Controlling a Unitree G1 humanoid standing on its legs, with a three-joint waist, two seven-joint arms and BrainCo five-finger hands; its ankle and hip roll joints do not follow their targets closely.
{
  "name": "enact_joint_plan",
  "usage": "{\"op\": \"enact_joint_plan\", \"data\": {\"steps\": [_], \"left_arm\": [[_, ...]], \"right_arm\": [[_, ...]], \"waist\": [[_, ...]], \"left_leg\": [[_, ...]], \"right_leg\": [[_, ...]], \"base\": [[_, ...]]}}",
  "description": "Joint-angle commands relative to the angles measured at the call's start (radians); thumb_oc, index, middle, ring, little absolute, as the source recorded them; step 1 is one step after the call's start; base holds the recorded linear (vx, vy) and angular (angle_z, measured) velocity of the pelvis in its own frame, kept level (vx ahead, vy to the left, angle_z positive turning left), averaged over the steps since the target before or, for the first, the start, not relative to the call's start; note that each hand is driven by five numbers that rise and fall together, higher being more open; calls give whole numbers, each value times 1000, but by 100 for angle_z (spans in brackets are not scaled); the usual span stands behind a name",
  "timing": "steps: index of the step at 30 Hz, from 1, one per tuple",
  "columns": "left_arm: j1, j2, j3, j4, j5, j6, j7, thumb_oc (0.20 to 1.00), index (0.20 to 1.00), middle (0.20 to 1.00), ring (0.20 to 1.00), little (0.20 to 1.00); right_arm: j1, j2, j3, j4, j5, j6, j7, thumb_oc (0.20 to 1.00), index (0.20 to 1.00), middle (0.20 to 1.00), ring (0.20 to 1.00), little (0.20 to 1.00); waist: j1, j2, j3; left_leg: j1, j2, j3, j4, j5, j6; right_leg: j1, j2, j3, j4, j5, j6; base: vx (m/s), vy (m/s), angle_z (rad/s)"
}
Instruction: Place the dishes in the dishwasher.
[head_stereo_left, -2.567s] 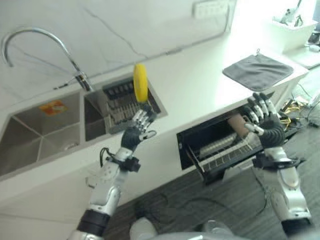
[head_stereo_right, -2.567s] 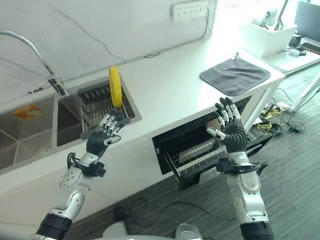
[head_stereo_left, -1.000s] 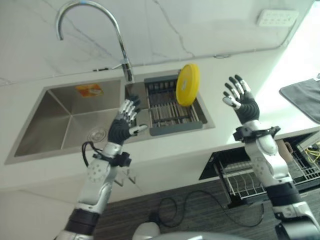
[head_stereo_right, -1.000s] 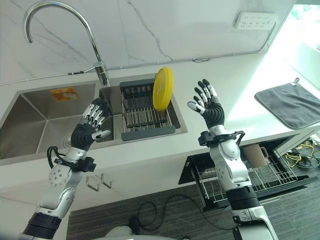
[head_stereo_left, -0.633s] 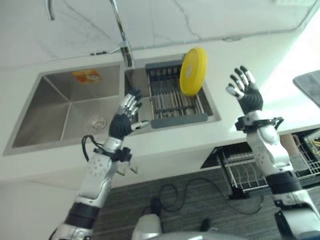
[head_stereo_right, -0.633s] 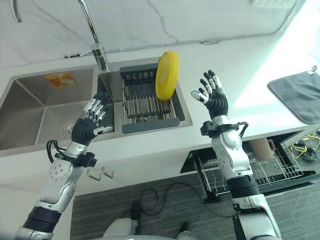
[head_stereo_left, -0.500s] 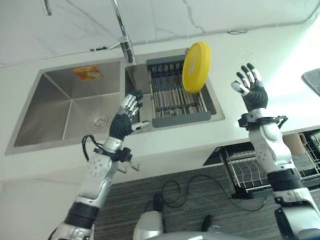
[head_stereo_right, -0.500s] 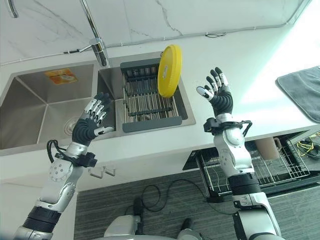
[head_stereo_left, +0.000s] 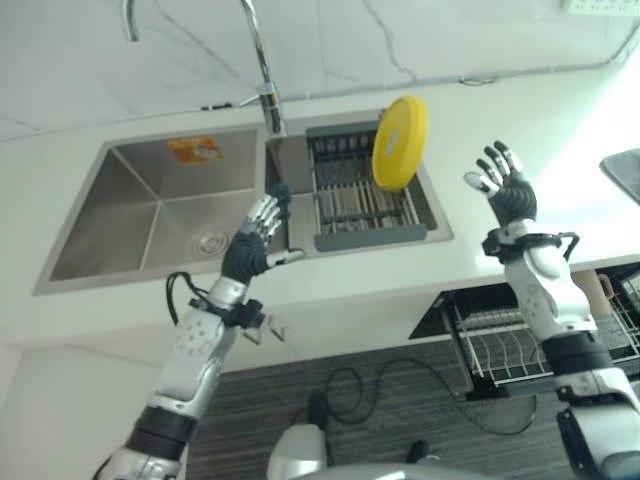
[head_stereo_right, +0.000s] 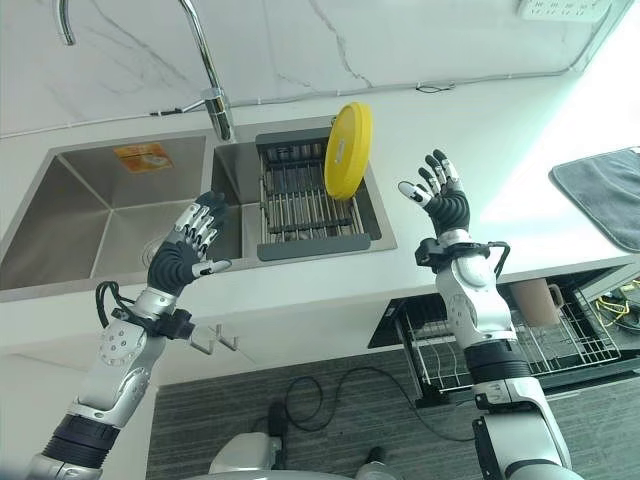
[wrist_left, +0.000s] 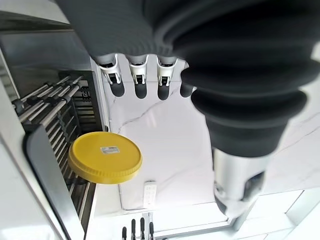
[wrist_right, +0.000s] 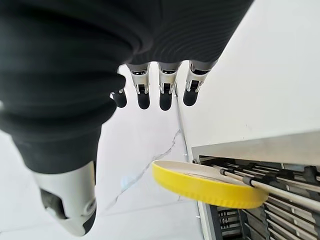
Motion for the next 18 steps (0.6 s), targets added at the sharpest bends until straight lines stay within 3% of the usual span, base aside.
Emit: {"op": "enact_joint_plan", "data": {"steps": [1, 12, 18], "left_arm": [[-35, 31, -22, -6, -23, -63, -6, 1000, 1000, 1000, 1000, 1000], [-82, 41, -57, -2, -23, -65, 8, 1000, 1000, 1000, 1000, 1000], [-122, 46, -73, 6, -32, -83, 25, 1000, 1000, 1000, 1000, 1000]], "right_arm": [[-124, -65, -6, 4, 41, -34, 17, 1000, 1000, 1000, 1000, 1000], [-231, -78, 19, 100, 54, -27, -4, 1000, 1000, 1000, 1000, 1000], [-303, -98, 27, 154, 48, -29, 18, 1000, 1000, 1000, 1000, 1000]], "waist": [[34, 11, -36], [43, 32, -3], [47, 43, 47]], "left_leg": [[11, 26, -56, 62, -102, -48], [-10, 16, -70, 69, -97, -44], [-50, 5, -93, 92, -98, -41]], "right_leg": [[-90, -47, -2, 138, -39, 14], [-105, -57, -3, 162, -45, 14], [-145, -63, 11, 192, -50, 12]], "base": [[46, -9, 4], [-9, -6, 7], [-54, 11, 0]]}}
